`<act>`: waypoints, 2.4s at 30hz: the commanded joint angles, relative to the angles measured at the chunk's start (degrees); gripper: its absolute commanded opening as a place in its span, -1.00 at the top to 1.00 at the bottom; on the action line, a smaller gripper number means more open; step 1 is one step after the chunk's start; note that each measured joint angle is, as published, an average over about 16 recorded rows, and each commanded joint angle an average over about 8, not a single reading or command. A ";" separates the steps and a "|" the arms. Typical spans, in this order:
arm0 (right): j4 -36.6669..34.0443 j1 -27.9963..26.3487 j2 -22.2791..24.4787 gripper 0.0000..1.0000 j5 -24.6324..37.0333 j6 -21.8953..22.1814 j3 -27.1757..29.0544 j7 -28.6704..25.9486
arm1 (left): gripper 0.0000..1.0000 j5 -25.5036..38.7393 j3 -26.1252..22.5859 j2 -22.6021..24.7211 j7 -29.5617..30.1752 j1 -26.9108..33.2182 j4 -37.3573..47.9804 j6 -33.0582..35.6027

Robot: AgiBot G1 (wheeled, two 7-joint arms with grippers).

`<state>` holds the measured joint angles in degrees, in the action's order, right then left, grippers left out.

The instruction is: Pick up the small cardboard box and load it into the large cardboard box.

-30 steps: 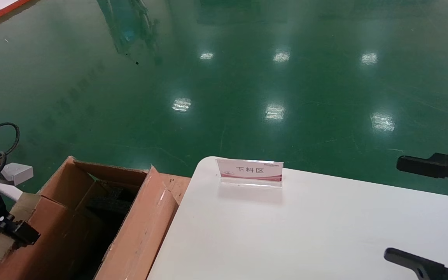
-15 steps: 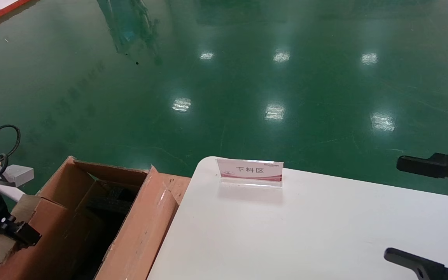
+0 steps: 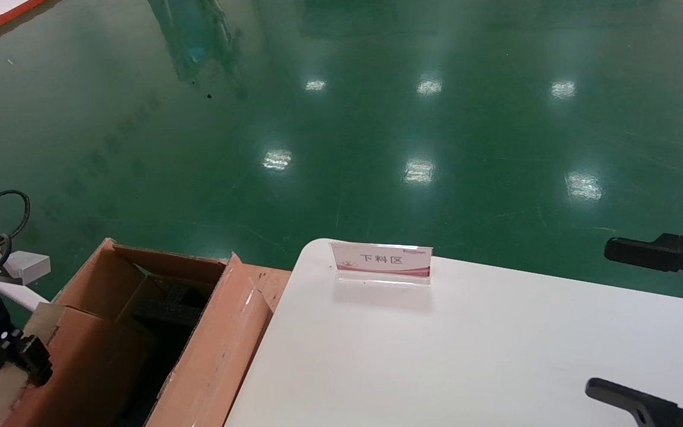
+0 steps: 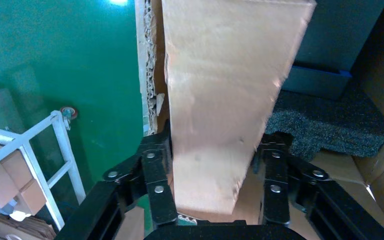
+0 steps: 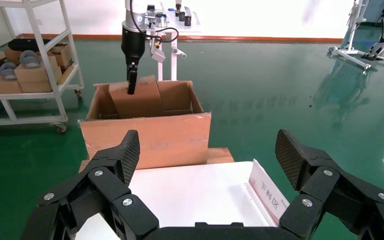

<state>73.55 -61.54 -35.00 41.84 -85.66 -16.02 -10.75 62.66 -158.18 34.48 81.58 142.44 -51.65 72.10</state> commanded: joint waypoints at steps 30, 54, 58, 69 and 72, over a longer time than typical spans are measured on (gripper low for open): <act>0.00 0.00 0.00 -1.00 0.00 0.00 0.00 0.00 | -1.00 -1.59 10.04 -1.17 -18.01 7.49 -4.93 2.07; 0.00 0.00 0.00 -1.00 0.00 0.00 0.00 0.00 | -1.00 -12.44 25.42 -15.24 -48.71 11.71 -12.37 8.47; 0.00 0.00 0.00 -1.00 0.00 0.00 0.00 0.00 | -1.00 -12.45 28.19 -14.63 -48.93 9.51 -12.55 8.51; 0.00 0.00 0.00 -1.00 0.00 0.00 0.00 0.00 | -1.00 -12.97 37.87 -13.11 -50.50 1.82 -13.30 8.87; 0.00 0.00 0.00 -1.00 0.00 0.00 0.00 0.00 | -1.00 -13.16 40.75 -12.71 -51.03 -0.46 -13.53 9.00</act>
<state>73.55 -61.54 -35.00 41.84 -85.66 -16.01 -10.74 49.48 -117.31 21.77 30.51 141.87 -65.20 81.11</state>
